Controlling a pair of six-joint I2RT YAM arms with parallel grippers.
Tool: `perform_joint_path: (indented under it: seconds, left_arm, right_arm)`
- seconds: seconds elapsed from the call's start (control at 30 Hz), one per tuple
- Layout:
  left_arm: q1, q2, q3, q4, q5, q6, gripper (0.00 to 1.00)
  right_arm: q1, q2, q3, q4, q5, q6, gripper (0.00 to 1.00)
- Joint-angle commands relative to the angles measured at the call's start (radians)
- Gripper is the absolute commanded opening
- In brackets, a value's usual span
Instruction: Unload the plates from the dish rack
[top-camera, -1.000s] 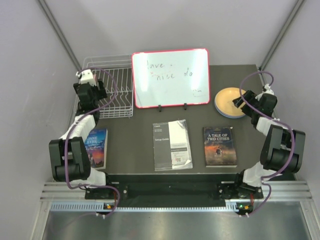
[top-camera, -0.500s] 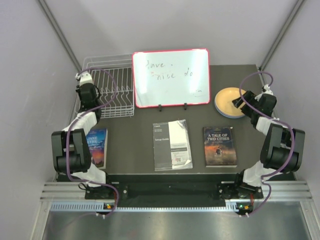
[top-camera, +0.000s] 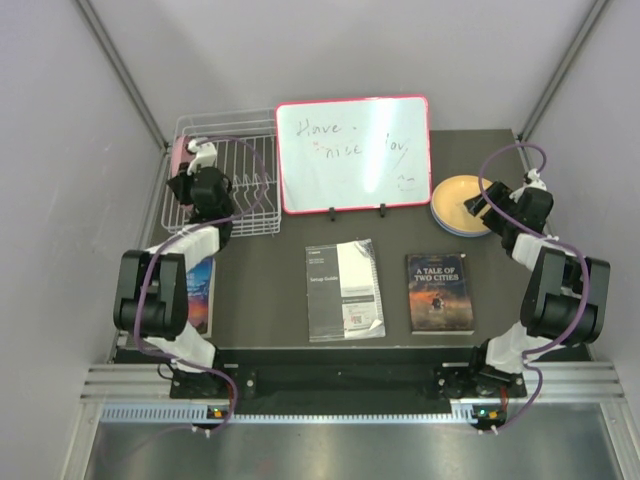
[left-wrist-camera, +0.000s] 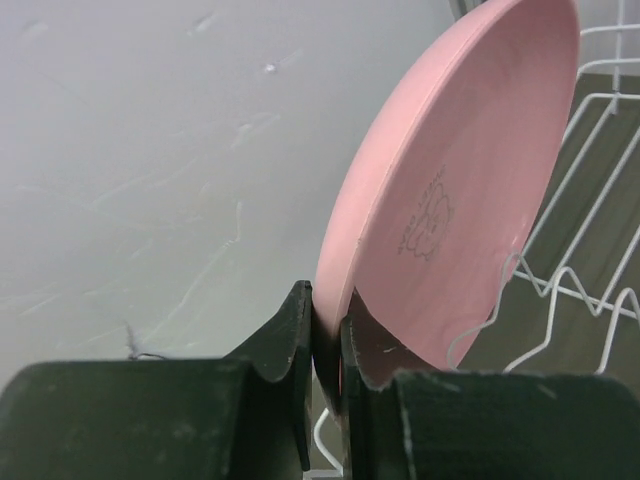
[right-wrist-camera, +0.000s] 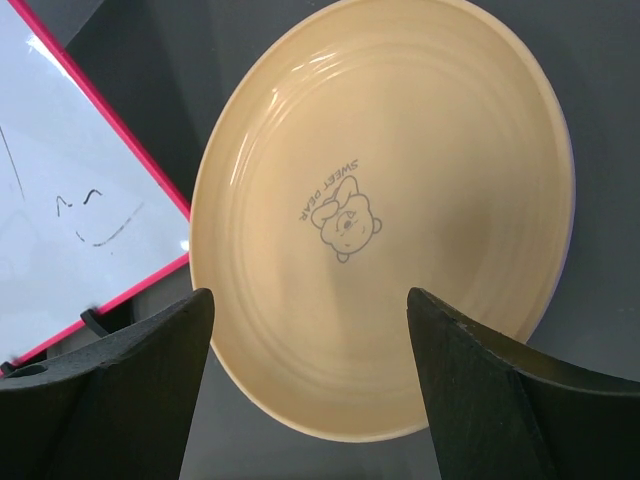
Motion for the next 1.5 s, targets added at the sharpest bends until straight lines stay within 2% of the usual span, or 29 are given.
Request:
perform_joint_path:
  seconds: [0.0,0.07,0.17,0.2,0.3,0.33,0.37,0.4,0.43,0.47,0.5,0.53,0.6,0.63,0.7,0.73,0.87,1.13,1.47]
  left_arm:
    - [-0.063,0.046,0.013,0.479,-0.177,0.228,0.00]
    - [-0.075,0.055,0.025,0.570,-0.223,0.342,0.00]
    - [-0.081,0.034,0.054,0.590,-0.279,0.397,0.00]
    - [-0.081,0.004,0.062,0.566,-0.283,0.388,0.00]
    - [-0.083,-0.087,0.088,0.342,-0.279,0.260,0.00]
    - [-0.083,-0.115,0.098,0.247,-0.244,0.129,0.00]
    - [-0.083,-0.144,0.132,-0.003,-0.218,0.042,0.00]
    - [-0.084,-0.205,0.151,-0.128,-0.185,-0.053,0.00]
    - [-0.083,-0.237,0.181,-0.245,-0.047,-0.241,0.00]
    - [-0.083,-0.295,0.184,-0.413,0.023,-0.320,0.00]
    - [-0.083,-0.323,0.184,-0.465,0.119,-0.451,0.00]
    - [-0.083,-0.348,0.169,-0.500,0.287,-0.487,0.00]
    - [-0.084,-0.405,0.136,-0.513,0.440,-0.614,0.00]
    - [-0.087,-0.414,0.111,-0.513,0.559,-0.642,0.00]
    - [-0.089,-0.415,0.088,-0.507,0.631,-0.745,0.00]
    - [-0.089,-0.400,0.071,-0.504,0.728,-0.767,0.00]
    - [-0.112,-0.371,0.011,-0.449,0.864,-0.880,0.00]
    - [-0.170,-0.339,-0.084,-0.352,0.916,-0.966,0.00]
    - [-0.222,-0.372,-0.125,-0.320,0.970,-0.993,0.00]
  right_arm:
    - [0.005,-0.030,0.036,0.017,0.008,-0.012,0.78]
    - [0.010,-0.042,0.038,0.006,0.018,-0.023,0.78]
    - [0.016,-0.083,0.046,-0.040,0.032,-0.064,0.78]
    - [0.016,-0.099,0.046,-0.056,0.044,-0.078,0.79]
    - [0.021,-0.169,0.035,-0.067,0.025,-0.087,0.79]
    - [0.025,-0.182,0.032,-0.064,0.009,-0.087,0.79]
    - [0.038,-0.192,0.029,-0.061,-0.009,-0.089,0.79]
    - [0.047,-0.214,0.023,-0.049,-0.047,-0.085,0.80]
    - [0.058,-0.221,0.023,-0.043,-0.070,-0.085,0.80]
    - [0.085,-0.229,0.024,-0.038,-0.095,-0.085,0.80]
    - [0.104,-0.241,0.033,-0.038,-0.144,-0.082,0.80]
    - [0.125,-0.248,0.036,-0.035,-0.158,-0.079,0.80]
    - [0.205,-0.269,0.046,-0.015,-0.186,-0.064,0.80]
    - [0.232,-0.272,0.049,-0.003,-0.192,-0.059,0.81]
    - [0.329,-0.278,0.058,0.038,-0.206,-0.020,0.81]
    - [0.379,-0.280,0.058,0.086,-0.209,-0.006,0.81]
    - [0.493,-0.263,0.082,0.151,-0.206,0.052,0.82]
    - [0.689,-0.205,0.150,0.164,-0.104,0.045,0.83]
    - [0.742,-0.047,0.245,0.157,-0.051,0.039,0.82]
